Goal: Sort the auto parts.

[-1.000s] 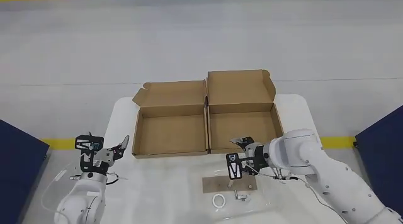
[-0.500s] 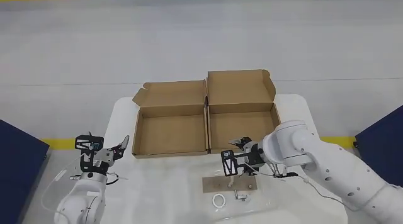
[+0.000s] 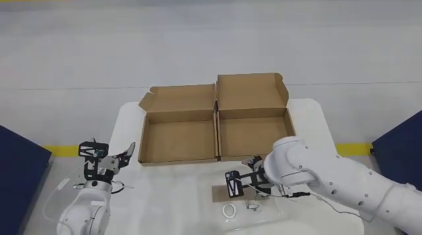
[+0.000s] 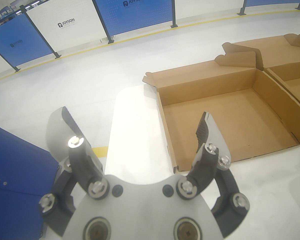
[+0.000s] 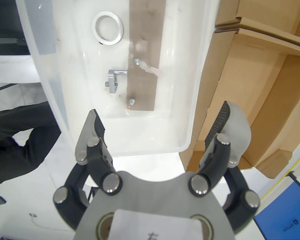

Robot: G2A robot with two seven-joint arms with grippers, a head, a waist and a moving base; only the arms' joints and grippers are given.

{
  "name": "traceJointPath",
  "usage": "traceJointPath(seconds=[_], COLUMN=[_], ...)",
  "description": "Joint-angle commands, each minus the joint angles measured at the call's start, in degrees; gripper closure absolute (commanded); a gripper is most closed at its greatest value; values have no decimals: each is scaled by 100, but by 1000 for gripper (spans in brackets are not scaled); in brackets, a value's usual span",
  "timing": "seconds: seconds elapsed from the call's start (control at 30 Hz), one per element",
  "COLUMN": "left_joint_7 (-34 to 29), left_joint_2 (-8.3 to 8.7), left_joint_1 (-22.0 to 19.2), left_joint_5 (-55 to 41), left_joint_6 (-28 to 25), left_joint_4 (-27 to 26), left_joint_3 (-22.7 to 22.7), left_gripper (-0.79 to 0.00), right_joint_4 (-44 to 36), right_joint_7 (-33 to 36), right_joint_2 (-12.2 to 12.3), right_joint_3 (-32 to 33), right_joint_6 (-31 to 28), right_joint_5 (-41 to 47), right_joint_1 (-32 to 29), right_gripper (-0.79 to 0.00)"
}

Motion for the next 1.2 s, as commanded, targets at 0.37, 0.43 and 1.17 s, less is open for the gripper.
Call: traceJointPath(seconds=[0.37, 0.43, 1.17], left_joint_7=[0, 0, 0], left_joint_2=[0, 0, 0], left_joint_1=[0, 0, 0], left_joint_5=[0, 0, 0], left_joint_6=[0, 0, 0], left_joint_4=[0, 0, 0], left_joint_3=[0, 0, 0], left_gripper=[-785, -785, -785], right_joint_4=[-31, -31, 94], right_joint_7=[720, 720, 1222], right_joint_2=[-163, -163, -392], right_joint_3=[-498, -498, -498], right_joint_6=[719, 719, 1223], right_joint_5=[1016, 1016, 373], right_joint_1=[645, 645, -215], right_gripper=[-785, -785, -785])
